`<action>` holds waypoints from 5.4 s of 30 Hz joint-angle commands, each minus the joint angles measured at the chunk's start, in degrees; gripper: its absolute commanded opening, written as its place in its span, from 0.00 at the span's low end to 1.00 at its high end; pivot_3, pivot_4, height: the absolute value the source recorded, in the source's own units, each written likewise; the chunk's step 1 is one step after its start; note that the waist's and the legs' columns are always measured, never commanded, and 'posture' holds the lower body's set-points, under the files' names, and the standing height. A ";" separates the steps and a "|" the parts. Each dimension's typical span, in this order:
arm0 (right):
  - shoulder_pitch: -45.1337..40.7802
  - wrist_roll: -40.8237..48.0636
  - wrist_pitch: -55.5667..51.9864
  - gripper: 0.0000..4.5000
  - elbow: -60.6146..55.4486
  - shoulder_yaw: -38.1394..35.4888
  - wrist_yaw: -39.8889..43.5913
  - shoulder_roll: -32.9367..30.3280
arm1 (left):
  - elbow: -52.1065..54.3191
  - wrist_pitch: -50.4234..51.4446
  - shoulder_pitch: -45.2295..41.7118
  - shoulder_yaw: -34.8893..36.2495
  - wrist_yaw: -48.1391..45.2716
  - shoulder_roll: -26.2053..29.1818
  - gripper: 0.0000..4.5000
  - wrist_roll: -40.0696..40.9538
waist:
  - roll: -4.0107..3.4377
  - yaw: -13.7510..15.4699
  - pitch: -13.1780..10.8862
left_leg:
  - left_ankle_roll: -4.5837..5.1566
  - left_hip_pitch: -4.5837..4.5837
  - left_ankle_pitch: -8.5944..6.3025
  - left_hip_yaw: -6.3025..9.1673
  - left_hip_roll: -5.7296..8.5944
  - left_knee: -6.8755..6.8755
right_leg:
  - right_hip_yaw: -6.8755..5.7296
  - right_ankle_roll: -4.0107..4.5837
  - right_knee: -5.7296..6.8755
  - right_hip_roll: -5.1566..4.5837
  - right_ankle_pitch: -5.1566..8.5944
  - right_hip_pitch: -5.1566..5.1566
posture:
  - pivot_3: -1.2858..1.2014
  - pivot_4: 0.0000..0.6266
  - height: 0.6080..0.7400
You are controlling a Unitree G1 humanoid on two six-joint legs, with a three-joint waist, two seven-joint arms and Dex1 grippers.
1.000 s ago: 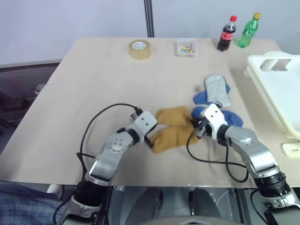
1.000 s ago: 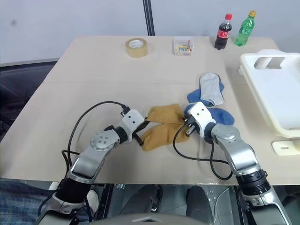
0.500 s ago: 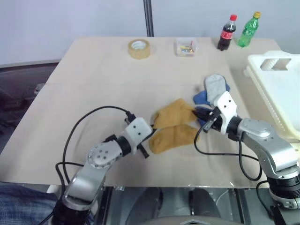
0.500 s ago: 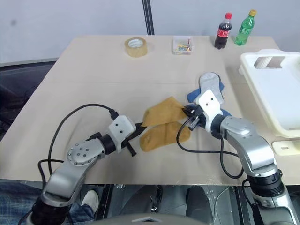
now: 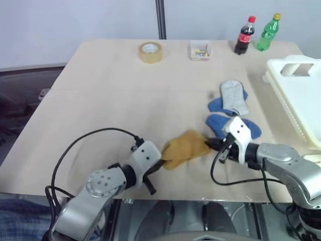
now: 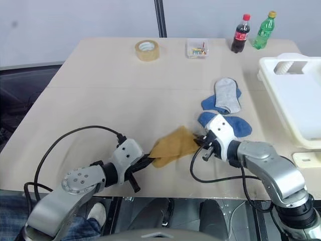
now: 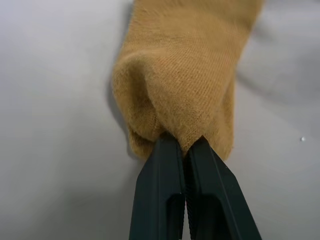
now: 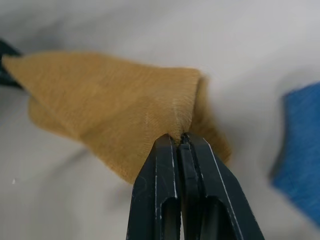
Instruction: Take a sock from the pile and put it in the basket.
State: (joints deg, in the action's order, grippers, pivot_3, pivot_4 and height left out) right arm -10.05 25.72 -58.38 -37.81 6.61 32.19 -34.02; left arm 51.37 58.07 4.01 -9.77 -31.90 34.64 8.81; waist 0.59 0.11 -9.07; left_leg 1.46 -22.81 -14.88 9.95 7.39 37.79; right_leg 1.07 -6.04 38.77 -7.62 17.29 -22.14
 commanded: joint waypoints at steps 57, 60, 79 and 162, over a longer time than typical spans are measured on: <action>-11.55 -8.97 11.65 0.59 6.09 8.80 -2.68 3.57 | -17.93 -15.70 -11.93 -8.06 6.19 -0.06 0.21 -8.35 | 0.03 0.52 0.03 | -0.09 0.06 0.06 -0.08 -0.02 -0.27 | 0.09 0.05 0.05 0.02 -0.03 -0.19 | 0.52 0.24 1.00; -13.24 -12.05 15.10 0.59 10.65 13.45 -2.14 5.09 | -18.90 -17.20 -11.81 -7.89 6.41 -0.10 0.54 -9.48 | 0.05 0.60 0.03 | -0.09 0.05 0.06 -0.08 -0.02 -0.27 | 0.08 0.05 0.01 0.00 -0.03 -0.21 | 0.52 0.24 1.00; -10.50 -19.69 22.72 0.59 20.01 15.70 -1.85 9.78 | -23.04 3.15 -10.93 10.84 6.70 -19.53 0.80 11.13 | 0.00 -0.36 0.26 | -0.16 0.13 0.10 -0.04 -0.03 -0.17 | 0.08 0.06 0.14 0.05 -0.05 -0.16 | 0.52 0.24 1.00; -7.39 -7.77 11.29 0.98 18.68 1.56 0.63 7.00 | -40.06 -2.85 -18.76 18.42 -8.87 -23.78 0.82 51.84 | 0.08 -0.86 0.29 | -0.15 0.01 0.10 -0.03 -0.03 -0.07 | 0.11 0.10 0.12 0.05 -0.06 -0.18 | 0.52 0.24 1.00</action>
State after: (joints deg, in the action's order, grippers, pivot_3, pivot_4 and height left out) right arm -17.40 17.80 -46.00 -18.55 8.12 33.17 -27.05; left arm 7.63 54.92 -15.03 7.97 -40.84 10.17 58.76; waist 0.67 -0.75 -8.79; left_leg 1.31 -22.80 -14.78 9.91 7.36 37.72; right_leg 1.19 -5.95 38.89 -7.58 17.22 -22.32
